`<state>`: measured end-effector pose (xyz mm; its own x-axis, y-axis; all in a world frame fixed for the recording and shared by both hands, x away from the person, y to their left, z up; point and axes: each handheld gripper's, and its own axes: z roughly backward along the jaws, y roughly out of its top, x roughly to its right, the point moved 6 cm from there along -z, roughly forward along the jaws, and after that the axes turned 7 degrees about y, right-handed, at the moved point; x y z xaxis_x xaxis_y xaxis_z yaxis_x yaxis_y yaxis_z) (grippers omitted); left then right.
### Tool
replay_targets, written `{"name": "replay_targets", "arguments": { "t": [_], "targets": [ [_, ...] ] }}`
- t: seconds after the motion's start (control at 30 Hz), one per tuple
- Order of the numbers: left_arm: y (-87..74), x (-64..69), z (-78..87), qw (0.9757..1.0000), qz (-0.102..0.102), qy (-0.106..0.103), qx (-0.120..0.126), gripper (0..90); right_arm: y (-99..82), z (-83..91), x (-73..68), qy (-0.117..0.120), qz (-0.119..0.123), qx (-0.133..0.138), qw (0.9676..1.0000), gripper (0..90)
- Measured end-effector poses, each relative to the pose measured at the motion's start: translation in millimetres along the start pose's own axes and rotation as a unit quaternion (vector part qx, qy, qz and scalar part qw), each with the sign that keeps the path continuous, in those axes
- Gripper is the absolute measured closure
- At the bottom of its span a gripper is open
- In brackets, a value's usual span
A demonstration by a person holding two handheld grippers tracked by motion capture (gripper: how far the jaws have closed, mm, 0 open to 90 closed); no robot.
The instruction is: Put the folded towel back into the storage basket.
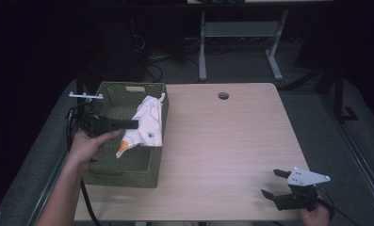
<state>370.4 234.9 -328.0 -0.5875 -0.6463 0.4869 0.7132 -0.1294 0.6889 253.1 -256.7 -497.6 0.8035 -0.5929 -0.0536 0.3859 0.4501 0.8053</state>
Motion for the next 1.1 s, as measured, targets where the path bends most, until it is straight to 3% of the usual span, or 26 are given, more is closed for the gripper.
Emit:
{"name": "replay_targets", "arguments": {
  "t": [0.23, 0.37, 0.7, 0.93, 1.1],
  "targets": [
    [-4.1, -17.0, 8.3, 0.9999, -0.005, 0.008, -0.008, 82.2, -2.4, -1.8, 2.0, 0.0, -0.01, -0.005, 0.9999, 14.1],
    [-6.4, -25.8, 8.6, 0.9996, -0.025, 0.007, -0.012, 81.6, -2.1, -2.9, 2.4, 0.004, -0.014, 0.0, 0.9999, 14.1],
    [-12.5, -49.3, 1.9, 0.9975, -0.036, 0.019, -0.057, 81.6, -2.0, -8.3, 2.1, 0.01, -0.019, -0.007, 0.9997, 14.1],
    [-19.2, -67.2, -1.5, 0.9943, -0.036, 0.045, -0.09, 81.6, -0.6, -7.1, 4.0, 0.011, -0.019, 0.001, 0.9997, 14.1],
    [-25.2, -78.0, -6.3, 0.9901, -0.047, 0.06, -0.118, 81.8, -0.9, -7.3, 4.4, 0.011, -0.019, 0.0, 0.9998, 14.1]
  ]
}}
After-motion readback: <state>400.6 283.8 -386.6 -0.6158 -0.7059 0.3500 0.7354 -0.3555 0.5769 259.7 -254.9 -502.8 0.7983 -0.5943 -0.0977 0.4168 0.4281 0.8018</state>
